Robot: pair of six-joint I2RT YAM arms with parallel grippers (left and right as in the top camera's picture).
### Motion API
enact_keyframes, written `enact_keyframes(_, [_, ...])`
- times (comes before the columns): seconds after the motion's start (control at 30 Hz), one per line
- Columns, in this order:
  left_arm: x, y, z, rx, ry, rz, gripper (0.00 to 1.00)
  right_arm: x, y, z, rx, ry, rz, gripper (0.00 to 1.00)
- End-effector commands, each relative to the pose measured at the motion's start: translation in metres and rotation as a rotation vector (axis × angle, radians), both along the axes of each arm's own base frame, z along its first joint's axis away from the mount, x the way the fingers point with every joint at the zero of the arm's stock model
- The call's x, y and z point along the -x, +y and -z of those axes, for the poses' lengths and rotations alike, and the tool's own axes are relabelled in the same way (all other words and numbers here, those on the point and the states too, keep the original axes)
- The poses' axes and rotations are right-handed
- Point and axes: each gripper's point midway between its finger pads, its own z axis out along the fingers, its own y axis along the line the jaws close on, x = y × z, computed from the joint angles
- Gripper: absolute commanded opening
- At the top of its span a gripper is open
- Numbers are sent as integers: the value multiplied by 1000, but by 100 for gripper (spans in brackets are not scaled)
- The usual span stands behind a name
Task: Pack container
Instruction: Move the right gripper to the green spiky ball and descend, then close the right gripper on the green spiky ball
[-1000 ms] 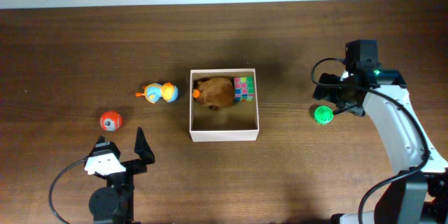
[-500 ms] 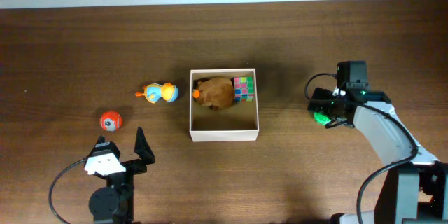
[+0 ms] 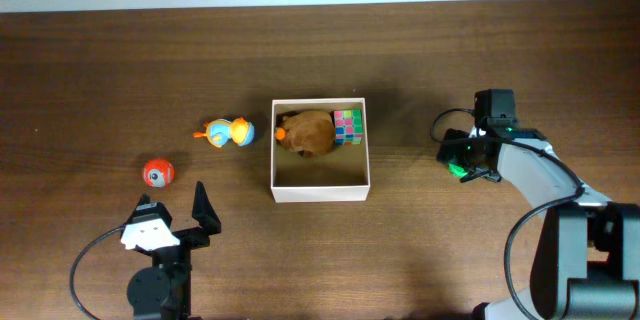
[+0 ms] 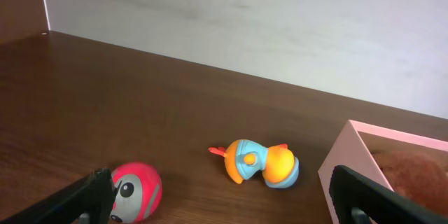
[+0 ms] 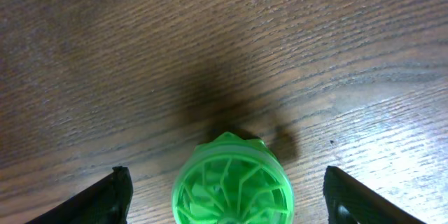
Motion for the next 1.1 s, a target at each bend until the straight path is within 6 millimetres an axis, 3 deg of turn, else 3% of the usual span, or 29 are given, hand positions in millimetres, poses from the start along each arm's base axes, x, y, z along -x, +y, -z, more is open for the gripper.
enact_keyframes(0.0, [0, -1, 1, -12, -2, 11, 99, 1, -4, 5, 17, 8, -3, 77])
enact_keyframes(0.1, [0, -1, 1, -12, -2, 11, 99, -1, -4, 4, 19, 0, -5, 71])
enact_keyframes(0.53, [0, -1, 1, -12, -2, 11, 99, -4, -4, 19, 43, 21, -86, 65])
enact_keyframes(1.07, [0, -1, 1, -12, -2, 11, 99, -5, -4, 20, 58, 21, -132, 53])
